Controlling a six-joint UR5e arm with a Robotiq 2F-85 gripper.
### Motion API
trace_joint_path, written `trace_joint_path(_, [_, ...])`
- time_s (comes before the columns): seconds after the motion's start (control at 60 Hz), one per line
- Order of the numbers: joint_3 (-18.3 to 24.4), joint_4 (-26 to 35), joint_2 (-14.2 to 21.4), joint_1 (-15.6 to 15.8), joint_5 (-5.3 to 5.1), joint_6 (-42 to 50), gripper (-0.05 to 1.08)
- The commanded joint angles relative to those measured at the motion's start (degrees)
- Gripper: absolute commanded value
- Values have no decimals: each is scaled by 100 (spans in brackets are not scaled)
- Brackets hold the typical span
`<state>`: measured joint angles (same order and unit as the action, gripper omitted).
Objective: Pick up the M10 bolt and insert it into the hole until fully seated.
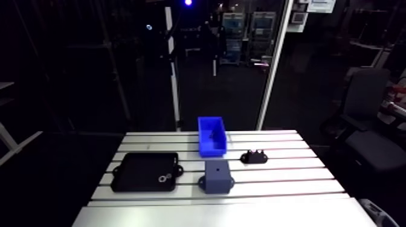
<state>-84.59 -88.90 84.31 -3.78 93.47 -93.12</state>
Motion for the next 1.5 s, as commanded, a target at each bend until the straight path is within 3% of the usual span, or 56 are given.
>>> trace_joint_path(0.017, [-116,-26,160,-140,-97,-211,0])
trace_joint_path(0.633, [-217,-76,110,-179,-71,-432,0])
trace_joint_path(0.767, [-361,-574,107,-282,-54,-754,1])
trace_joint_path(0.883, [-486,-1011,91,-566,-53,-988,1])
trace_joint_path(1.017, [-601,-1125,82,-808,-87,-1284,1])
trace_joint_path(1.117, [-722,-1381,7,-949,-178,-1343,1])
trace_joint_path(1.183, [-888,-1654,-87,-1071,-293,-1461,1])
trace_joint_path(1.333, [-1123,-1920,-157,-1367,-358,-1562,1])
trace_joint_path(1.417, [-1324,-2264,-165,-1595,-444,-1656,1])
trace_joint_path(1.5, [-1493,-2610,-207,-1759,-466,-1729,1])
